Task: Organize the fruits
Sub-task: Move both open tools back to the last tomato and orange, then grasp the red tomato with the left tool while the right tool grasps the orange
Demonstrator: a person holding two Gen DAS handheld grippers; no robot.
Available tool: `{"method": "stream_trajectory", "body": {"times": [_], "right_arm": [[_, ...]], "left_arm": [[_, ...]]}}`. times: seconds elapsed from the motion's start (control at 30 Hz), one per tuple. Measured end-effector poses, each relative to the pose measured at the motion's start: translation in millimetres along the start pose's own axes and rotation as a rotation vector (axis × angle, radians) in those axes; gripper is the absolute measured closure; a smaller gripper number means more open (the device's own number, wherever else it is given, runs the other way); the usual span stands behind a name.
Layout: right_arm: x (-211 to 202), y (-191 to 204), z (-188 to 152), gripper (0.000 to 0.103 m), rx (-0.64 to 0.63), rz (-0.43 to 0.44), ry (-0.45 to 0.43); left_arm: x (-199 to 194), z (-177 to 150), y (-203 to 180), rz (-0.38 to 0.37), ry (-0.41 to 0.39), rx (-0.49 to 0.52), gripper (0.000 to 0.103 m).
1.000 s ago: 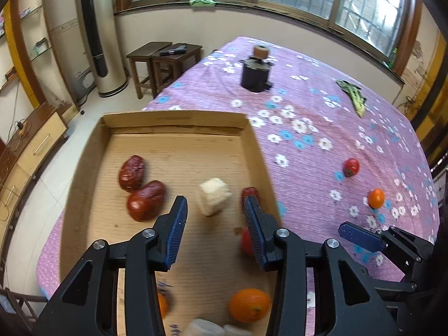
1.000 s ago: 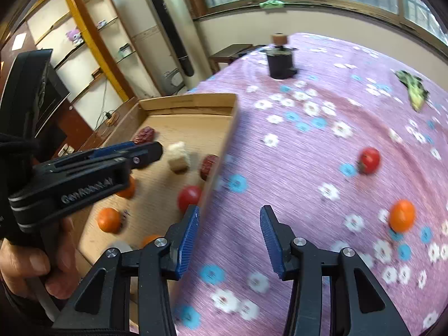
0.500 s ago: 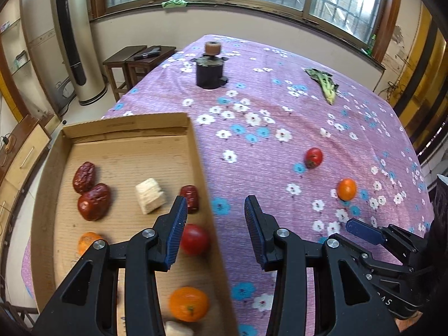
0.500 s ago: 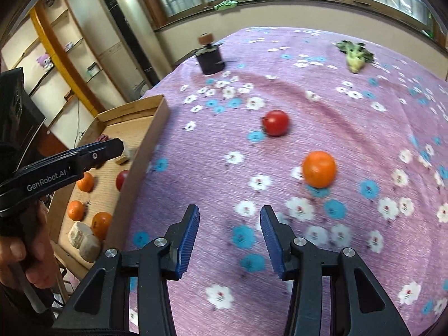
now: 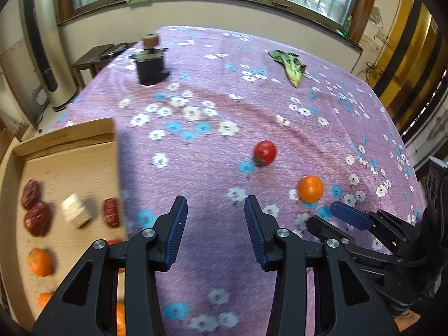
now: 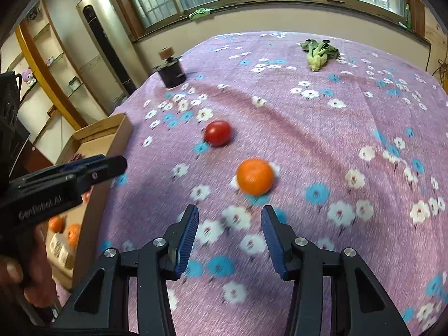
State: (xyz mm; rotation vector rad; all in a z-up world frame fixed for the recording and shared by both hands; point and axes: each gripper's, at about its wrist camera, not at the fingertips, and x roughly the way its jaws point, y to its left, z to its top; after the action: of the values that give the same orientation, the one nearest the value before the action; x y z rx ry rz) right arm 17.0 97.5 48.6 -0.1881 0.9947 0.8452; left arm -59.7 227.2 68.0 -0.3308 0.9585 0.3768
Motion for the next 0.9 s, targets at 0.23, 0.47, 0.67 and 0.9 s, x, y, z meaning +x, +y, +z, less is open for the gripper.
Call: {"method": "stream_trajectory", "body": {"times": [0.23,0.47,0.67,0.9], "right_arm": [[31,-5,14,0.055,-0.003,-0.048,0.014],[32,-13,20,0.069,0.011,-0.025,-0.005],[17,-21,10,0.069,0.024,-0.011,-0.016],[2,-22,1,0.069,0.041,0.009,-0.029]], "left_arm": [[32,16,-23,-0.033,0.045,0.026,0.063],[62,35,-42,-0.034,0.064,0.045,0.063],[90,42,-56,-0.012,0.082,0.07,0.063],[88,39,-62,0.009,0.052,0.1,0.076]]}}
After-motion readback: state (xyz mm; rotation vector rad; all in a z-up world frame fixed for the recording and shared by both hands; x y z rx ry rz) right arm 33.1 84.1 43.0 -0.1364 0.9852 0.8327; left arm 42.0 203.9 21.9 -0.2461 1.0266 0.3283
